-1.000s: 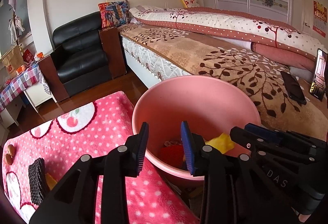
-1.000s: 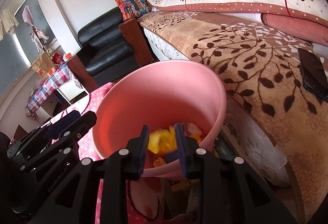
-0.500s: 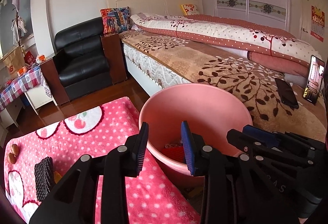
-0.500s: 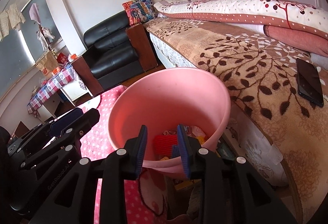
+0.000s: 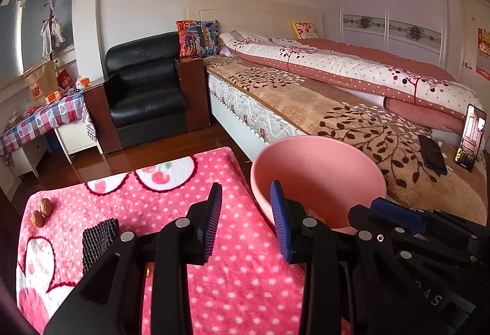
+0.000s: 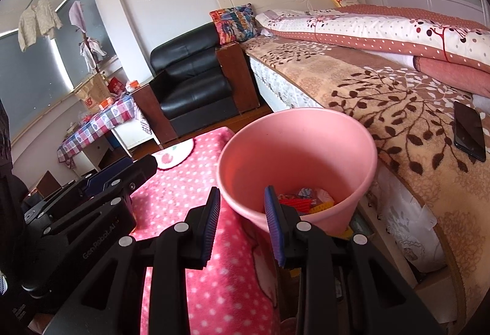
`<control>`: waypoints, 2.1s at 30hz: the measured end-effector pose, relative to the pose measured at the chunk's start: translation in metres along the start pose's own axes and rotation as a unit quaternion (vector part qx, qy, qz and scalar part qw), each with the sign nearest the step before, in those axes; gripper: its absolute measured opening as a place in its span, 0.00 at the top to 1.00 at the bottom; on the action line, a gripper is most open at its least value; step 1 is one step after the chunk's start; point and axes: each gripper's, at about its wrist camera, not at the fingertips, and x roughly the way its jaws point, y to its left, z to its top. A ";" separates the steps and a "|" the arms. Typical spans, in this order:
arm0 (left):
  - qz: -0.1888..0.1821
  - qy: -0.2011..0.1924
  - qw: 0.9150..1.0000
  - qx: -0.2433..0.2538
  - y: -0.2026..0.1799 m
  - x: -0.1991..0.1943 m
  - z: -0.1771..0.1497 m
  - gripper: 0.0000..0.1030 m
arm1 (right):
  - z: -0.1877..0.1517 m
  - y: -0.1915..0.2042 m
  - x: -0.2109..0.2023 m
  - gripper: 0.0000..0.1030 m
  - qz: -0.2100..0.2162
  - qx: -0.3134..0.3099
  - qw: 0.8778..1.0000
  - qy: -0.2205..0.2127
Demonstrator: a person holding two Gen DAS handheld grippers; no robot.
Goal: Collect trash
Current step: 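Move both open tools back over the black scrub pad and bread crust, then close the left tool on the edge of the black scrub pad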
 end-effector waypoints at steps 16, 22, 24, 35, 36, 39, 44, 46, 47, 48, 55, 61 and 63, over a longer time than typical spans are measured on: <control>0.020 -0.010 0.999 -0.035 0.048 -0.036 -0.021 0.68 | -0.022 0.057 -0.003 0.71 0.033 -0.034 0.999 0.014; 0.028 0.011 0.998 -0.047 0.070 -0.036 -0.038 0.68 | -0.033 0.078 0.009 0.71 0.046 -0.050 0.997 0.035; 0.036 0.019 0.998 -0.051 0.079 -0.035 -0.045 0.68 | -0.037 0.087 0.015 0.71 0.052 -0.055 0.996 0.045; 0.121 0.053 0.986 -0.099 0.156 -0.037 -0.072 0.68 | -0.057 0.125 0.047 0.71 0.073 -0.094 0.989 0.083; 0.127 0.056 0.985 -0.105 0.162 -0.037 -0.075 0.68 | -0.059 0.127 0.050 0.71 0.075 -0.095 0.989 0.086; 0.139 0.073 0.980 -0.124 0.181 -0.033 -0.083 0.68 | -0.064 0.128 0.057 0.71 0.075 -0.100 0.988 0.094; 0.143 0.101 0.970 -0.169 0.208 -0.024 -0.093 0.68 | -0.068 0.124 0.066 0.68 0.078 -0.100 0.987 0.102; 0.137 0.111 0.966 -0.187 0.215 -0.019 -0.095 0.68 | -0.071 0.123 0.068 0.68 0.078 -0.100 0.986 0.104; 0.132 0.116 0.965 -0.195 0.217 -0.016 -0.096 0.68 | -0.072 0.122 0.070 0.68 0.077 -0.101 0.986 0.106; 0.127 0.120 0.964 -0.201 0.218 -0.014 -0.095 0.68 | -0.073 0.121 0.071 0.68 0.078 -0.100 0.986 0.109; 0.112 0.130 0.967 -0.189 0.205 0.007 -0.089 0.68 | -0.077 0.117 0.078 0.68 0.082 -0.090 0.985 0.118; 0.095 0.156 0.966 -0.182 0.197 0.022 -0.097 0.68 | -0.077 0.115 0.080 0.68 0.086 -0.085 0.985 0.124; 0.091 0.151 0.970 -0.170 0.191 0.022 -0.097 0.68 | -0.077 0.116 0.081 0.68 0.087 -0.088 0.984 0.127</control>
